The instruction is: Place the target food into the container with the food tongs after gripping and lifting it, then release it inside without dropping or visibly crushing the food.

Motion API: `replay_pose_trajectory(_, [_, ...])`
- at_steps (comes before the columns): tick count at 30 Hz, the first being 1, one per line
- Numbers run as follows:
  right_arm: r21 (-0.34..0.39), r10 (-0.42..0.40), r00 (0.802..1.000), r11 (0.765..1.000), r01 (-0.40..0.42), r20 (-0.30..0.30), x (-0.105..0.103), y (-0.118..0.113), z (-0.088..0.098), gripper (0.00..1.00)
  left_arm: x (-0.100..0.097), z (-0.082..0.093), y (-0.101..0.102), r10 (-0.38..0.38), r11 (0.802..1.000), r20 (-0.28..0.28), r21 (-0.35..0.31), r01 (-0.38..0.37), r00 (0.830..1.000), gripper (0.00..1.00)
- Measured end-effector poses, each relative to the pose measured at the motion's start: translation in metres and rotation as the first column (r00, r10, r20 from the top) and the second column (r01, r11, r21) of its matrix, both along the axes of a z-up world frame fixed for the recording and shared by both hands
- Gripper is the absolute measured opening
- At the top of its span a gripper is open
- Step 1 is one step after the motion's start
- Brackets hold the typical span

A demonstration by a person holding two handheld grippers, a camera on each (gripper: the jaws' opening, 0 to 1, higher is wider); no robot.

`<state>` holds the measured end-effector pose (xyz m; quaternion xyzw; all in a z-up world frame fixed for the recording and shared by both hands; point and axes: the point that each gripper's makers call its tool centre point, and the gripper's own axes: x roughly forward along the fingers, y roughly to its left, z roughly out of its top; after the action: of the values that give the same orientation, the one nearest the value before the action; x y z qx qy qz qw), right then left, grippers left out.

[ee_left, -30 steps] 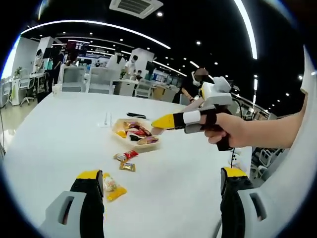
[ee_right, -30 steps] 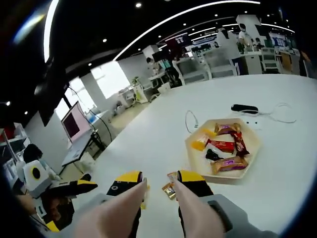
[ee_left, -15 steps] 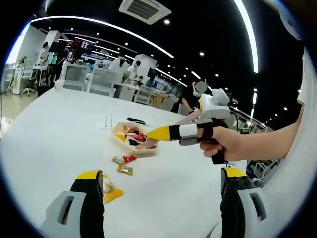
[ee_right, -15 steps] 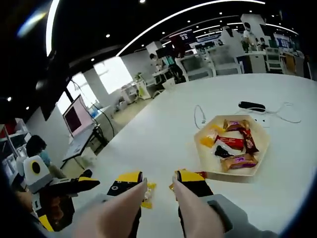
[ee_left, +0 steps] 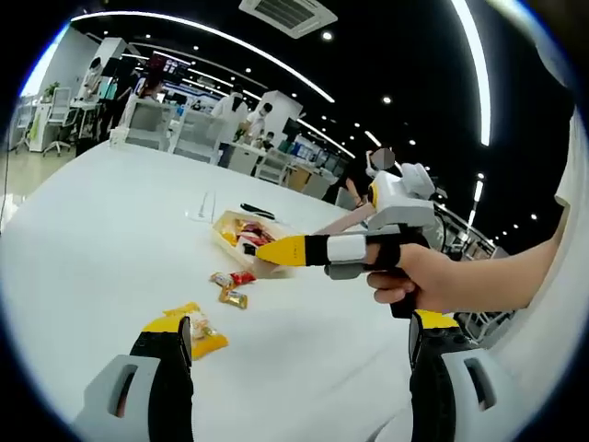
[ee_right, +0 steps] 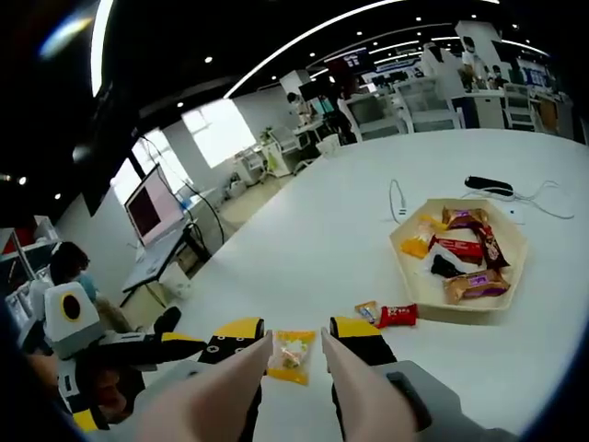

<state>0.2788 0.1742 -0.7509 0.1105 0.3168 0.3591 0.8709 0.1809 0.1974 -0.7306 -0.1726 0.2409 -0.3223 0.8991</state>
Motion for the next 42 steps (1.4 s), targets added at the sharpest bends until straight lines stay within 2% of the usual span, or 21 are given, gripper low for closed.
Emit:
replay_pose_trajectory(4, [-0.007,0.002,1.0,1.0,-0.002,-0.005,-0.001,0.005,-0.004,0.28,-0.005,-0.009,0.004,-0.007,0.999,-0.025,0.045,0.009,1.0,0.99])
replay_pose_trajectory(12, [-0.022,0.015,1.0,1.0,-0.015,-0.019,-0.009,0.017,-0.01,0.28,-0.007,-0.018,0.024,0.03,0.995,-0.015,0.091,-0.029,0.999,0.99])
replay_pose_trajectory(17, [-0.033,0.029,0.999,0.999,-0.03,-0.036,-0.015,0.025,-0.019,0.28,-0.008,-0.031,0.029,0.016,0.991,-0.036,0.132,-0.011,0.999,0.99])
replay_pose_trajectory(22, [-0.052,0.025,0.998,0.998,-0.028,-0.052,-0.013,0.024,-0.026,0.28,-0.003,-0.036,0.036,0.011,0.985,-0.021,0.171,-0.007,1.0,0.99])
replay_pose_trajectory(37, [-0.106,0.008,0.997,0.994,-0.017,-0.083,-0.013,0.035,-0.045,0.29,0.004,-0.042,0.045,0.01,0.979,-0.005,0.203,-0.009,1.0,0.99])
replay_pose_trajectory(40, [-0.157,-0.002,0.997,0.988,-0.01,-0.076,-0.014,0.042,-0.055,0.29,0.005,-0.04,0.047,-0.007,0.98,0.028,0.199,0.002,1.0,0.99])
replay_pose_trajectory(42, [-0.176,-0.009,0.997,0.984,-0.004,-0.075,-0.015,0.043,-0.059,0.29,0.005,-0.044,0.049,-0.016,0.978,0.021,0.209,0.011,1.0,0.99])
